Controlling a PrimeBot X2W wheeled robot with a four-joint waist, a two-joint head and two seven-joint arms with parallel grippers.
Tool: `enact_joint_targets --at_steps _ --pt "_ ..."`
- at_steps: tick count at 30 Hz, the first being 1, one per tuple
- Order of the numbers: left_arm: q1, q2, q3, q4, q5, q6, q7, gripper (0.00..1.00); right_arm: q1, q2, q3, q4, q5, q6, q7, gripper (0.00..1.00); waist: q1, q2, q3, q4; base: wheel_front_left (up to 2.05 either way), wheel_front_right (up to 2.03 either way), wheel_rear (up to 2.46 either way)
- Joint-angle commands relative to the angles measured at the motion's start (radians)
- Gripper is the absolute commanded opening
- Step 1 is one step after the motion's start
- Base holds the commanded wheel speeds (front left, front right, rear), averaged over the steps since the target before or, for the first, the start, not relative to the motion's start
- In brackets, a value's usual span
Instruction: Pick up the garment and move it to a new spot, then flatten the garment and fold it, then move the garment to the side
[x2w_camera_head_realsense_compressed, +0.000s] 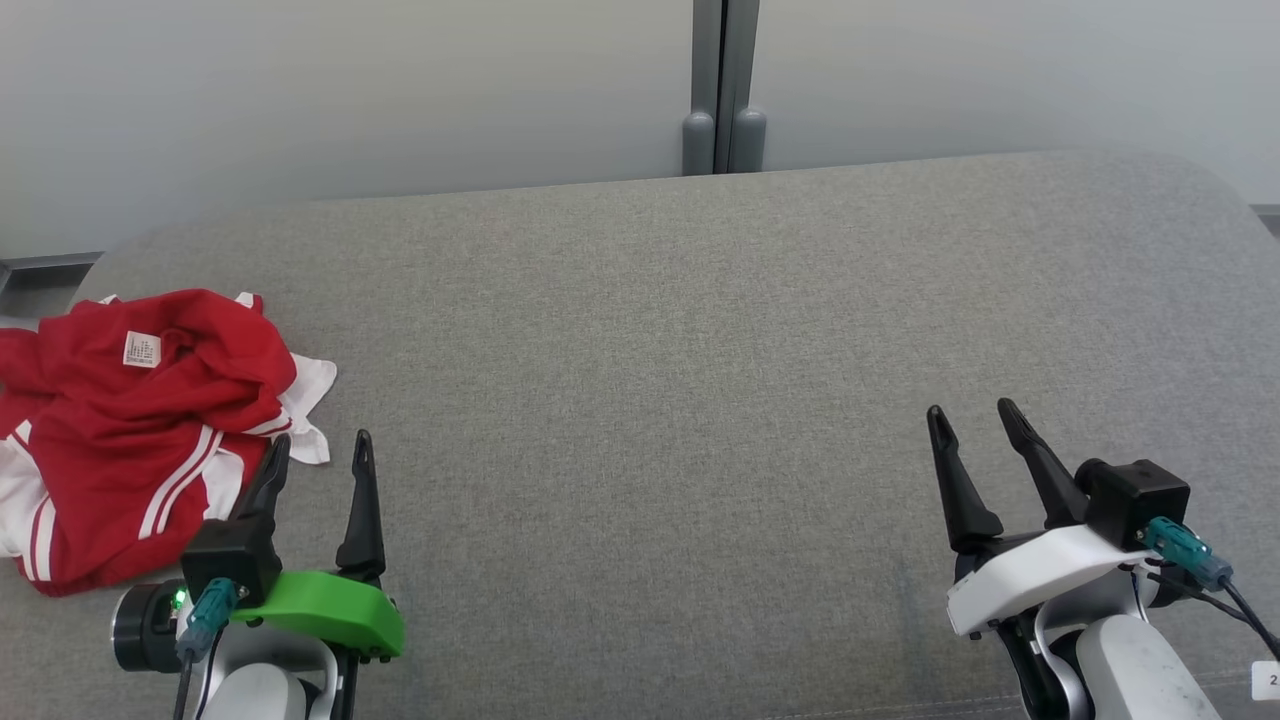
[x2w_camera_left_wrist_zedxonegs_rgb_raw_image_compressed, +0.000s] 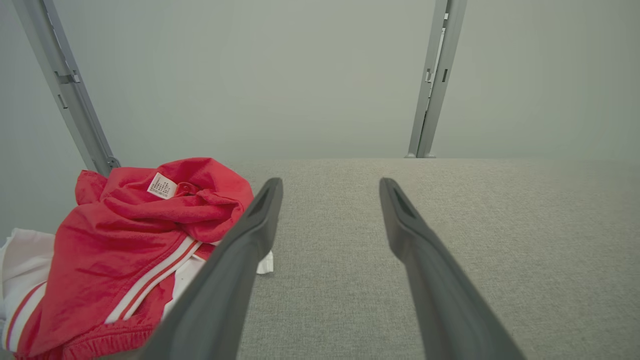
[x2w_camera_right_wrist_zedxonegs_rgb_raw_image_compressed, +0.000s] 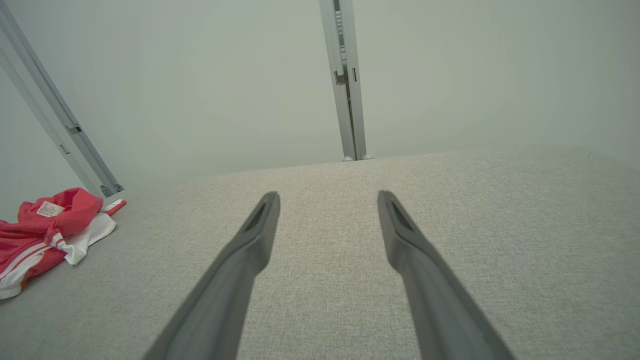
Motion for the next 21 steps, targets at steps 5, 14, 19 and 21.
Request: enact_joint_targets --at_steps 5,14,19,21 --pt "-0.005 -0.008 0.014 0.015 0.028 -0.009 -0.007 1.00 -0.008 0.003 0.010 0.016 -0.021 0.000 -0.029 1.00 0.0000 0.0000 -0.002 0.002 0.00 0.00 0.00" --pt "-0.008 -0.020 0.024 0.028 0.052 -0.013 -0.010 1.00 -0.006 0.016 0.012 0.029 -0.029 0.000 -0.057 1.00 -0.0001 0.0000 -0.004 0.002 0.00 0.00 0.00" --pt "-0.007 -0.017 0.023 0.033 0.078 -0.012 -0.009 1.00 -0.008 0.017 0.021 0.043 -0.046 0.000 -0.071 1.00 -0.0001 0.0000 -0.004 -0.001 0.00 0.00 0.00" --pt "-0.009 -0.017 0.025 0.036 0.086 -0.013 -0.010 1.00 -0.009 0.017 0.023 0.048 -0.055 0.000 -0.075 1.00 -0.0001 0.0000 -0.004 -0.001 0.00 0.00 0.00"
